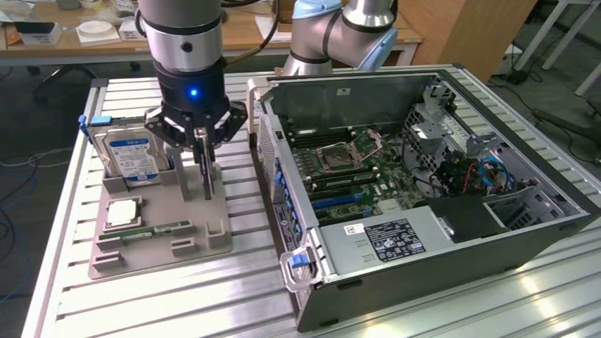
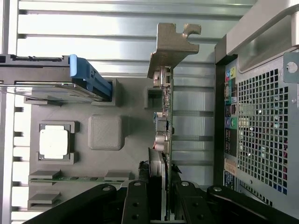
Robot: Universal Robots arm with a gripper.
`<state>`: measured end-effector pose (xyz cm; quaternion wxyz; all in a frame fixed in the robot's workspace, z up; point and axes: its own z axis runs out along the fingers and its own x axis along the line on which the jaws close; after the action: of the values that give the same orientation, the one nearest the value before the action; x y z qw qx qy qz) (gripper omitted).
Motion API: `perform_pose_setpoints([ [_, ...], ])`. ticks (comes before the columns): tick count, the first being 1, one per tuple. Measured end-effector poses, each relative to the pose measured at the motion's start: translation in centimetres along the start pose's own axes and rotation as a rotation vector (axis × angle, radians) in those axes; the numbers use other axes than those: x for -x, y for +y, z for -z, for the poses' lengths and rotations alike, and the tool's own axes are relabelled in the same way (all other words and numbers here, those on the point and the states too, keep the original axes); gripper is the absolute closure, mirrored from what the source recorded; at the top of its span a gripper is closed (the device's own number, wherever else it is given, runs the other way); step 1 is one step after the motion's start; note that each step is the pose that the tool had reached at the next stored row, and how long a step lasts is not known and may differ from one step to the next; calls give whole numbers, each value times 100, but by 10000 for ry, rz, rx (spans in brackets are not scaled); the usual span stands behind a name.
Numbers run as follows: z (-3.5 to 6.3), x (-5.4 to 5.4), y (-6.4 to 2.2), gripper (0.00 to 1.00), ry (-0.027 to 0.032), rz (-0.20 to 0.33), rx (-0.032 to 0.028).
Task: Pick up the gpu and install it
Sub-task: 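Pick up the gpu and move the gpu toward the slot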
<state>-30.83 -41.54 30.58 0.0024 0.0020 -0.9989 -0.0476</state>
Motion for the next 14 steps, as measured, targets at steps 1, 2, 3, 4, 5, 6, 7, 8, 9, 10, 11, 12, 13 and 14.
perform_pose_setpoints([
  [1, 7, 0, 1, 73, 0, 0, 0],
  [2, 14, 0, 1, 73, 1, 0, 1],
  [3, 20, 0, 2, 73, 1, 0, 1],
  [4, 24, 0, 2, 73, -1, 0, 2],
  [5, 27, 0, 2, 73, -1, 0, 3],
  [6, 32, 0, 3, 73, 0, 0, 1],
  [7, 36, 0, 3, 73, 0, 0, 2],
  [8, 41, 0, 4, 73, 1, 0, 2],
  [9, 45, 0, 4, 73, 0, 0, 1],
  [10, 49, 0, 5, 73, 0, 0, 2],
  [11, 53, 0, 5, 73, 0, 0, 2],
  [12, 56, 0, 5, 73, -1, 0, 2],
  [13, 59, 0, 6, 73, -1, 0, 3],
  [14, 62, 0, 6, 73, -1, 0, 3],
])
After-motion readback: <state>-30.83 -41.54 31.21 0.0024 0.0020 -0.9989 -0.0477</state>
